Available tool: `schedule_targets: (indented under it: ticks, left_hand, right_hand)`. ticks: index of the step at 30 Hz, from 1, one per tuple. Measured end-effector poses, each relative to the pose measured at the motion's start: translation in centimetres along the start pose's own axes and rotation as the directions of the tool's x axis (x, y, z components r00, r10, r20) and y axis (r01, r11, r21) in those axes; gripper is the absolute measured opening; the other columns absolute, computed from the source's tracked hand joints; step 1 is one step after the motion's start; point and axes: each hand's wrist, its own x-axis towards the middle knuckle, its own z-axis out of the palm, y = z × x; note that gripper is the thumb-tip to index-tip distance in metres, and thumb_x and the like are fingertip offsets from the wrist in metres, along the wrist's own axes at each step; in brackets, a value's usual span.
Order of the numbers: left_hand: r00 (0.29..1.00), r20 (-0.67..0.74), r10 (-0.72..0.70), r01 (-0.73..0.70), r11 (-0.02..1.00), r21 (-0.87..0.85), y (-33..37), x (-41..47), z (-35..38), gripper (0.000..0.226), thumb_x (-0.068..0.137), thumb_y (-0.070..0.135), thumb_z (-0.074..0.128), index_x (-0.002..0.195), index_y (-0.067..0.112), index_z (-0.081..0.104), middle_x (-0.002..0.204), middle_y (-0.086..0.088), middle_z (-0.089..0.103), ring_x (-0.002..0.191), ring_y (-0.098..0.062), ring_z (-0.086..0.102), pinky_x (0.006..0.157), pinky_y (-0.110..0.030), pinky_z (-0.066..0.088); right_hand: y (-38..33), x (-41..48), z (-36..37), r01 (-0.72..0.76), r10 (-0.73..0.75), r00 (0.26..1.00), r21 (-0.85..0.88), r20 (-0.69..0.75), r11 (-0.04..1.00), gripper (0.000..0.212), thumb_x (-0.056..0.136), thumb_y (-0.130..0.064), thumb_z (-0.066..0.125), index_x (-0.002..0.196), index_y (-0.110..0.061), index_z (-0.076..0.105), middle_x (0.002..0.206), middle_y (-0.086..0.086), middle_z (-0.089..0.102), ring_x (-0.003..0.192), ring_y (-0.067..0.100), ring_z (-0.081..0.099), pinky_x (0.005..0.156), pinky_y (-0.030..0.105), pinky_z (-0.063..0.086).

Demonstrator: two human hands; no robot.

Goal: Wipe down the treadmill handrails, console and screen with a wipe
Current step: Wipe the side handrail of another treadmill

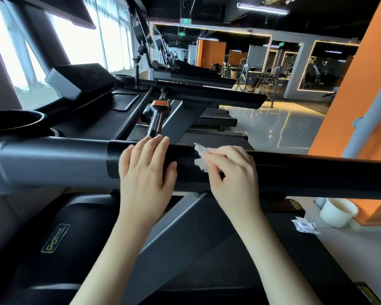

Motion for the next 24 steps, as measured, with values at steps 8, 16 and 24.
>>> schedule_targets:
  ticks: [8,16,24]
  left_hand:
    - [0.998,0.038,0.046,-0.048,0.996,0.069,-1.2,-0.3,-0.5,0.049,0.088,0.03,0.048,0.131,0.007,0.056,0.131,-0.008,0.058,0.129,-0.03,0.046,0.108,-0.046,0.026]
    - [0.994,0.063,0.091,-0.097,0.991,0.096,-1.8,-0.3,-0.7,0.052,0.086,0.03,0.048,0.133,0.008,0.054,0.135,-0.008,0.056,0.13,-0.03,0.045,0.109,-0.044,0.023]
    - [0.993,0.069,0.095,-0.102,0.99,0.102,-1.8,-0.4,-0.7,0.053,0.086,0.03,0.045,0.133,0.008,0.054,0.135,-0.009,0.056,0.13,-0.03,0.046,0.109,-0.044,0.024]
  right_hand:
    - [-2.1,-3.9,1.5,-0.201,0.193,0.968,-0.037,-0.163,0.979,0.012,0.081,0.009,0.067,0.09,0.003,0.074,0.088,0.013,0.063,0.076,0.029,0.061,0.073,0.021,0.047]
    - [-2.0,-5.6,2.1,-0.306,0.283,0.92,-0.047,-0.272,0.951,0.006,0.081,0.007,0.068,0.079,0.002,0.071,0.083,0.012,0.061,0.072,0.029,0.059,0.067,0.022,0.045]
    - [-2.2,-4.9,2.5,-0.222,0.196,0.933,-0.053,-0.303,0.974,0.011,0.089,0.001,0.063,0.088,0.002,0.075,0.085,0.012,0.064,0.075,0.027,0.061,0.076,0.016,0.045]
